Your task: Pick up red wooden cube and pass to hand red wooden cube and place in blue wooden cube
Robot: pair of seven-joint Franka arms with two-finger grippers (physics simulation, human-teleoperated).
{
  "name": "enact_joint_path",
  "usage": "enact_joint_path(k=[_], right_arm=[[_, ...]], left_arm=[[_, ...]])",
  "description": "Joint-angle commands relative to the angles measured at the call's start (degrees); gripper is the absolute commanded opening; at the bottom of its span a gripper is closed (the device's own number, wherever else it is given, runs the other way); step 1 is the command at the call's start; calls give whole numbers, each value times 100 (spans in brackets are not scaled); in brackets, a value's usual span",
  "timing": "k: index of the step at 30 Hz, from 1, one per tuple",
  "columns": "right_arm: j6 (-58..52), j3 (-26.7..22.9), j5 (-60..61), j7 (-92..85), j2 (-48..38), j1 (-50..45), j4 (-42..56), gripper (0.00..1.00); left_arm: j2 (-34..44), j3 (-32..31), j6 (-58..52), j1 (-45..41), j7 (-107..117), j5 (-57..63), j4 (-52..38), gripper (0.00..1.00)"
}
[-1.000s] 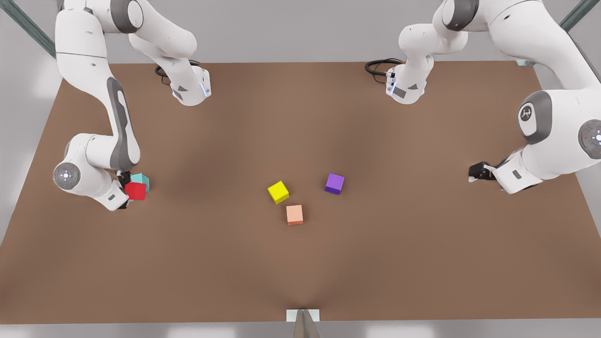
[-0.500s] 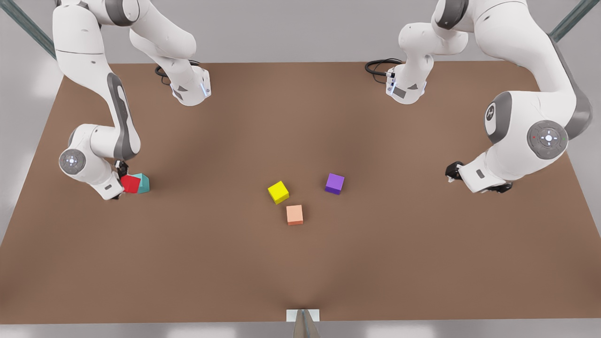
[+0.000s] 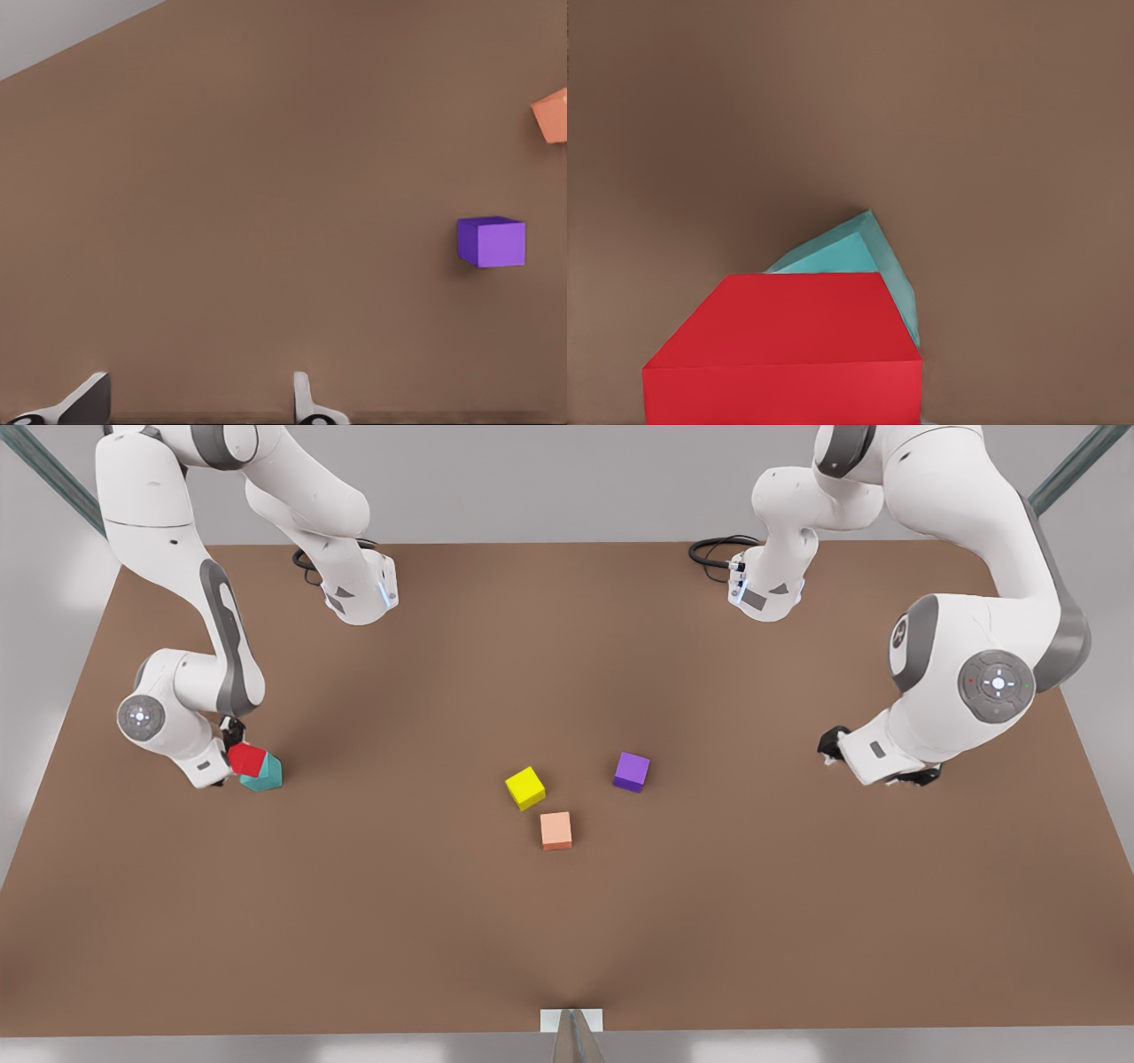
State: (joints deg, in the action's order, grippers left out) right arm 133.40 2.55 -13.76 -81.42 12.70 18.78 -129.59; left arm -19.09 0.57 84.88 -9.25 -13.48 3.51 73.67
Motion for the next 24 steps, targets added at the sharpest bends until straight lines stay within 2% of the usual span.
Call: enact_joint_path(k=[1, 3, 5, 6, 9, 24], right_arm=[[222, 0, -12, 293, -5, 12, -40, 64], [222, 0, -4, 302, -5, 12, -40, 77], [222, 0, -4, 346, 4, 12, -40, 100], [222, 0, -4, 346, 4, 3, -40, 100], [222, 9, -4, 346, 4, 3, -40, 100], [-551, 97, 269, 328, -303, -67, 101, 100]], left_arm=[[-77, 4, -561, 11, 328, -166, -28, 100], [-69, 13, -604, 240, 363, -280, -63, 100], [-77, -4, -675, 134, 354, -219, -46, 100], [-95, 4, -807, 231, 363, -517, -45, 100], [-157, -4, -420, 187, 363, -184, -45, 100], [-157, -4, -437, 231, 328, -175, -54, 100]])
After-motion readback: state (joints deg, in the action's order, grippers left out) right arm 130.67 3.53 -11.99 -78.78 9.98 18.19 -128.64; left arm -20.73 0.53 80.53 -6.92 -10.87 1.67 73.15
